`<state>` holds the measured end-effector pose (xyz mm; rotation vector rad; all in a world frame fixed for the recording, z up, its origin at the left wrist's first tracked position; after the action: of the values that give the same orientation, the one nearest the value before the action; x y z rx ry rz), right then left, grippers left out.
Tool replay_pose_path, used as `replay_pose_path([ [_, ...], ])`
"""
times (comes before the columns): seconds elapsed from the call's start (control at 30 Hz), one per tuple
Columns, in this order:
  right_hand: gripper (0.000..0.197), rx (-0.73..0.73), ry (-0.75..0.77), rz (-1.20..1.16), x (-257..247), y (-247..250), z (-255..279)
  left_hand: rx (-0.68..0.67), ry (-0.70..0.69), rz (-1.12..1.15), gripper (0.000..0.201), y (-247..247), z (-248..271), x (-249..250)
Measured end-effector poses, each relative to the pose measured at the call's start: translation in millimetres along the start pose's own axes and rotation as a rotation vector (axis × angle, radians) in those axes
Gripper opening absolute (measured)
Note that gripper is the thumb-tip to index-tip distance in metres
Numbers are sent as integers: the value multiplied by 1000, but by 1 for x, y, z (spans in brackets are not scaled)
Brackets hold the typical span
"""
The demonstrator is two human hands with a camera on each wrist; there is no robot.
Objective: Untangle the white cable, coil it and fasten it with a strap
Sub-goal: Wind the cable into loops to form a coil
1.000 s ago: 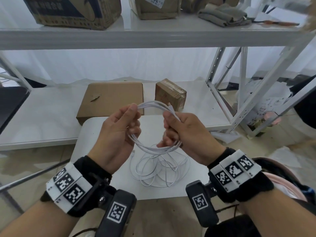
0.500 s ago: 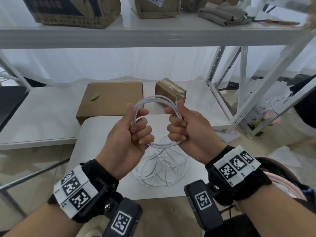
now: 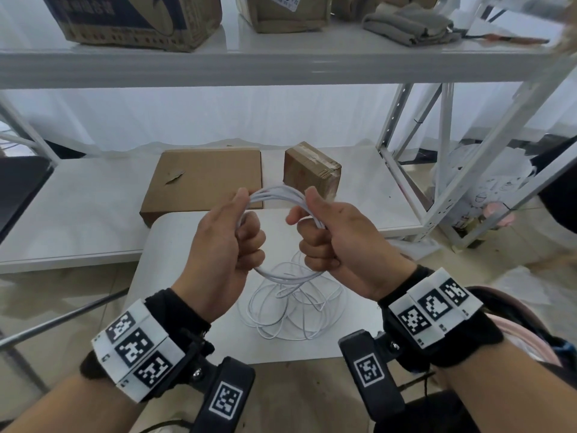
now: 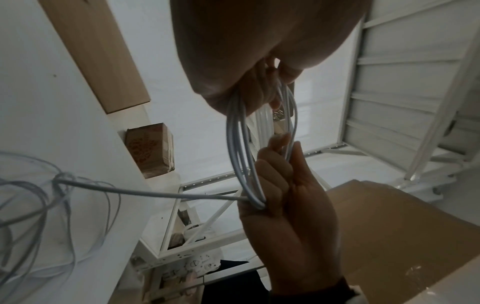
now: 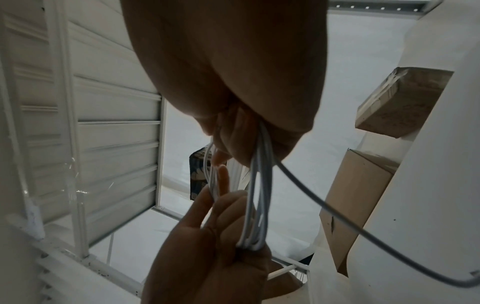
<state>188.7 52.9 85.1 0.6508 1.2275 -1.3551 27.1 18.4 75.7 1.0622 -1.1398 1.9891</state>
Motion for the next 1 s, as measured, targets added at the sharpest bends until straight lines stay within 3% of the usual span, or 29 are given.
replay_pose_path([
  [0.27,40,18,41,-66,-3,0,5,-20,-135,-118,36,-2,1,-3],
  [0.43,44,156,63,-291,-7,5,-4,-31,-12,-178,55,-1,5,-12],
  [0.53,46,213,80,-440,-12,9,-8,-29,49,-408,51,-2,7,-18],
  [0.6,47,232,80,-508,-13,12,-9,-111,134,-626,46,-3,12,-24],
  [0.67,49,233,71,-550,-13,14,-9,-167,212,-704,46,-5,17,-28],
  [0.77,49,218,53,-572,-13,15,-8,-65,192,-562,35,-4,13,-29],
  [0.9,49,178,32,-551,-16,15,-5,114,185,-102,12,2,-5,-19],
  [1.0,50,156,27,-519,-17,15,-3,186,225,175,10,12,-20,-9],
])
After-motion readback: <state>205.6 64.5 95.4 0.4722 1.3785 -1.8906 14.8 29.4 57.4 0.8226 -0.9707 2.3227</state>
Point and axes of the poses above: each hand's wrist, its own z-axis away from the middle knuckle, its own y-axis out of the back of the hand, x = y × z, the point moved 1 cm from there along -z, towards the middle knuckle, and after that the axes turned 15 degrees about x, right-handed, at the moved point
